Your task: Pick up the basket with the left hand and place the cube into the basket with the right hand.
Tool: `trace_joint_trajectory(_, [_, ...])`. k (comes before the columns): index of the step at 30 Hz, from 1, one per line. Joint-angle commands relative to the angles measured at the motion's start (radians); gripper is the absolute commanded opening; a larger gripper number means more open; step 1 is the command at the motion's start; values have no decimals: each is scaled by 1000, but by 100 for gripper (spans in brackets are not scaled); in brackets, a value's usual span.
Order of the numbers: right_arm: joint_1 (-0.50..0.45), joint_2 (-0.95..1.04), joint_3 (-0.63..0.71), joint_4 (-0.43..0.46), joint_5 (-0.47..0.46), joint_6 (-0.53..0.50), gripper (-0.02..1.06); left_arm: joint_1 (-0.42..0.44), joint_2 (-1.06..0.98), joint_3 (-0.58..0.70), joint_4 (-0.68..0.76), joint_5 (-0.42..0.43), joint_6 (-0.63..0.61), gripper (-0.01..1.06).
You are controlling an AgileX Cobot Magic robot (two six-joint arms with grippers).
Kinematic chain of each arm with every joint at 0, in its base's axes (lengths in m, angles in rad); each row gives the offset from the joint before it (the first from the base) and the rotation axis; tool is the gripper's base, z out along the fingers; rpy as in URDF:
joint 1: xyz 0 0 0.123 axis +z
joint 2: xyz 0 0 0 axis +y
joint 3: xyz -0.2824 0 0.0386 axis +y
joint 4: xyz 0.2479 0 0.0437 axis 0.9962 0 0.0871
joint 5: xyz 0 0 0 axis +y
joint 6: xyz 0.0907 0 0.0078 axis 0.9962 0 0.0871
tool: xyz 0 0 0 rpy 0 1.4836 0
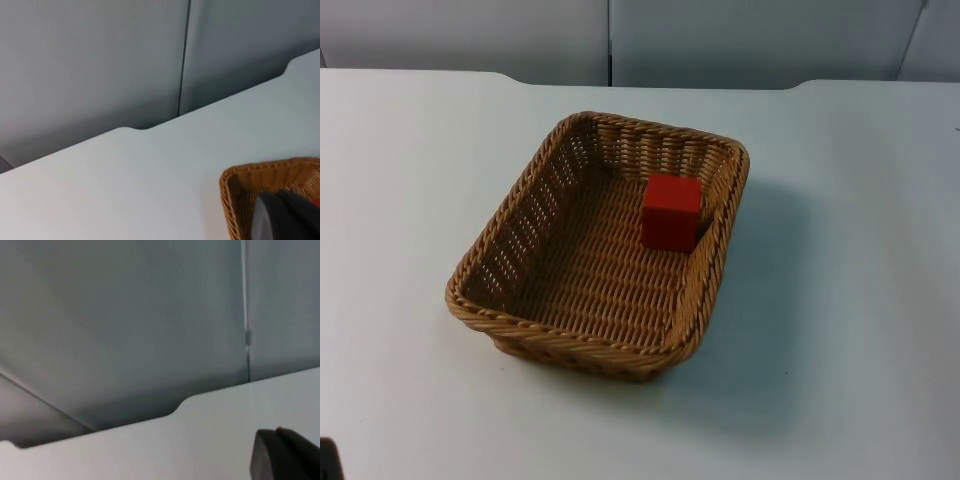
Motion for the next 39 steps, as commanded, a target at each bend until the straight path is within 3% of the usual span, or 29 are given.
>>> trace_joint_trajectory(1, [-20, -84, -11, -40, 10, -13, 0, 2, -56, -8, -6, 74, 5, 0])
trace_joint_trajectory(5, [-27, -228, -2, -163, 10, -8, 0, 2, -175, 11, -4, 77, -5, 0])
trace_joint_trajectory(8, [-27, -348, 29, -200, 10, -10, 0, 2, -308, 96, -8, 58, -1, 0])
trace_joint_trajectory(12, [-27, -610, 134, -362, 10, -22, 0, 2, -593, 350, 27, -32, -3, 0])
trace_joint_trajectory(13, [-27, -610, 134, -362, 10, -22, 0, 2, -593, 350, 27, -32, -3, 0])
trace_joint_trajectory(17, [-27, -824, 324, -438, 10, -23, 0, 2, -900, 638, 55, -53, -13, 0])
trace_joint_trajectory(18, [-27, -824, 324, -438, 10, -23, 0, 2, -900, 638, 55, -53, -13, 0])
trace_joint_trajectory(21, [-27, -1001, 541, -435, 10, 8, 0, 2, -1115, 853, 84, -53, -58, 0])
trace_joint_trajectory(22, [-27, -1080, 669, -435, 10, 27, 0, 2, -1187, 927, 86, -58, -81, 0])
trace_joint_trajectory(23, [-27, -1080, 669, -435, 10, 27, 0, 2, -1187, 927, 86, -58, -81, 0])
trace_joint_trajectory(25, [-27, -1204, 827, -417, 10, 67, 0, 2, -1342, 1085, 82, -63, -85, 0])
trace_joint_trajectory(28, [-27, -1390, 1068, -346, -92, 70, 0, 2, -1502, 1239, 81, -63, -111, 0])
trace_joint_trajectory(29, [-27, -1390, 1068, -346, -92, 70, 0, 2, -1502, 1239, 81, -63, -111, 0])
trace_joint_trajectory(33, [-18, -1628, 1371, -255, -246, 2, 0, 2, -1618, 1342, 69, -55, -135, 0])
trace_joint_trajectory(35, [-16, -1676, 1446, -225, -274, -18, 0, 2, -1618, 1343, 71, -25, -131, 0])
trace_joint_trajectory(37, [-16, -1806, 1602, -124, -326, -117, 0, -24, -1618, 1352, 61, -23, -131, 0])
trace_joint_trajectory(39, [-16, -1842, 1658, -74, -331, -172, 0, -36, -1618, 1354, 69, -20, -131, 0])
